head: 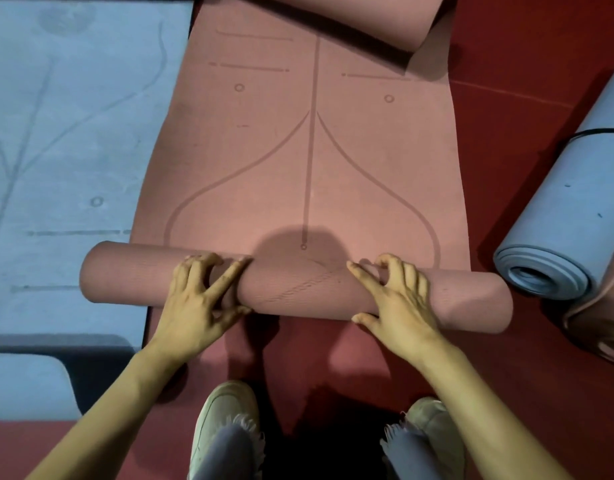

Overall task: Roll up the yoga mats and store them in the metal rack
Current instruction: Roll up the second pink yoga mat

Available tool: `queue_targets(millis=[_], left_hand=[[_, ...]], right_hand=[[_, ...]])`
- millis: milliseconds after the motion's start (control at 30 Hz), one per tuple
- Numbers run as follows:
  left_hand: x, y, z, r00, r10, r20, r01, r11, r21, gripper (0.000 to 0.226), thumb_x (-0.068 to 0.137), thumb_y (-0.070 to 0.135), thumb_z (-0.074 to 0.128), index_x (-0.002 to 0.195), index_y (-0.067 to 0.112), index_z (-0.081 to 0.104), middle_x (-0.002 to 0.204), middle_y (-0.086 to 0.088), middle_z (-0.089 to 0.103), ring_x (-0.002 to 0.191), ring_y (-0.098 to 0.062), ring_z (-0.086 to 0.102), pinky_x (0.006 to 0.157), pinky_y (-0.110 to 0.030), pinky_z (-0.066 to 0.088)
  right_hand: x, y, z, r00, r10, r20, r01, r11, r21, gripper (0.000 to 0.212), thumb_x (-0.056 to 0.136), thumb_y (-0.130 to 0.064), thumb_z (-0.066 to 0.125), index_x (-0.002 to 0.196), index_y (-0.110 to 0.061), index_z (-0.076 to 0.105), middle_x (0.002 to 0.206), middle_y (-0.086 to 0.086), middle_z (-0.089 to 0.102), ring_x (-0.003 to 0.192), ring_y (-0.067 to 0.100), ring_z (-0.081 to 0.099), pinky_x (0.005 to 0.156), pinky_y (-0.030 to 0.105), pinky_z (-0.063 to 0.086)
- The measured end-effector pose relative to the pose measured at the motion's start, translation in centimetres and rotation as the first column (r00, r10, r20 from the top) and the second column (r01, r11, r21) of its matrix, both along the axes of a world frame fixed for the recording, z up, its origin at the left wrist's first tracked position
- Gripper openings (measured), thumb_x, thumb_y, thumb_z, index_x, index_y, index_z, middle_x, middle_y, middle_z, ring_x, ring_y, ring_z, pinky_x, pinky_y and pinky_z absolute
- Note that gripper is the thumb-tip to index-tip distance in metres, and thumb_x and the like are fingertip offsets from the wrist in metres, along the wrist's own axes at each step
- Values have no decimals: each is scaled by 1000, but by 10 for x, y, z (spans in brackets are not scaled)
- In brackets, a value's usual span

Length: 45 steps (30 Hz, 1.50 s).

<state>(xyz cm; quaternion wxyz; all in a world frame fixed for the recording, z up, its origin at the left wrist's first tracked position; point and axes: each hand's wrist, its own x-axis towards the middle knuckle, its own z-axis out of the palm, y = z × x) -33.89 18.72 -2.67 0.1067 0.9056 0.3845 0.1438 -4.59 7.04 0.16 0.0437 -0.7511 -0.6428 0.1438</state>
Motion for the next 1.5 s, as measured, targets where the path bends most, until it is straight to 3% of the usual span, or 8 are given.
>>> queue_targets(millis=[67, 167, 367, 600, 833, 1167, 1333, 1500], left_hand=[[1, 0, 2, 999, -6, 32, 7, 1000, -11, 67, 84, 54, 53, 139, 14, 49, 117, -17, 47, 107, -37, 46, 97, -50, 36], [5, 14, 5, 997, 16, 81, -10, 997, -75, 63, 84, 52, 55, 131, 11, 55, 118, -12, 53, 110, -32, 50, 98, -47, 38], [10, 35, -4, 997, 57, 61, -53, 996, -76, 63, 88, 60, 46, 119, 8, 62, 130, -16, 51, 121, -32, 48, 101, -46, 35], [31, 21, -7, 961, 249, 123, -244, 968, -52, 52, 92, 55, 40, 121, 16, 61, 112, -7, 47, 101, -28, 42, 90, -38, 24], [42, 35, -8, 926, 237, 293, -220, 971, -92, 27, 89, 35, 57, 100, 15, 71, 105, -4, 61, 99, -22, 52, 88, -32, 26], [36, 57, -3, 991, 23, 135, -15, 998, -64, 81, 63, 76, 61, 118, 16, 65, 116, -7, 56, 108, -26, 50, 91, -37, 30], [42, 71, 2, 994, -10, 106, 20, 996, -88, 78, 57, 74, 64, 111, 18, 63, 113, -4, 54, 100, -27, 51, 86, -36, 29], [45, 79, 4, 998, 33, 47, -31, 998, -56, 85, 68, 87, 41, 116, 21, 64, 111, -6, 49, 102, -27, 41, 90, -35, 23]], right_hand=[[-4, -4, -5, 1000, -19, 21, 16, 993, 115, 84, 59, -39, 85, 135, -26, 50, 121, 10, 49, 112, 23, 32, 96, 49, 39], [4, -2, -13, 991, -65, -114, 87, 977, 197, 69, 68, -30, 81, 128, -15, 52, 123, 8, 55, 117, 23, 39, 105, 50, 35], [4, 7, -19, 978, -158, -140, 192, 941, 278, 46, 75, -27, 76, 119, -21, 63, 125, 19, 51, 117, 29, 33, 97, 52, 38], [11, 17, -24, 990, -144, -6, 141, 961, 238, 54, 89, -45, 37, 135, -20, 48, 122, 19, 48, 112, 32, 35, 101, 56, 36], [33, 22, -25, 984, -13, -178, 56, 970, 237, 60, 70, -48, 73, 121, -25, 51, 124, 8, 33, 113, 26, 32, 101, 43, 31], [39, 33, -23, 990, -21, -139, 59, 958, 280, 56, 77, -42, 71, 127, -24, 57, 124, 12, 48, 115, 23, 36, 100, 46, 39], [33, 40, -27, 988, -66, -137, 103, 954, 281, 50, 82, -52, 47, 119, -20, 54, 125, 12, 52, 121, 30, 45, 109, 41, 24], [30, 47, -28, 975, -153, -163, 201, 918, 341, 34, 82, -37, 65, 112, -20, 64, 124, 22, 47, 115, 32, 34, 97, 51, 39]])
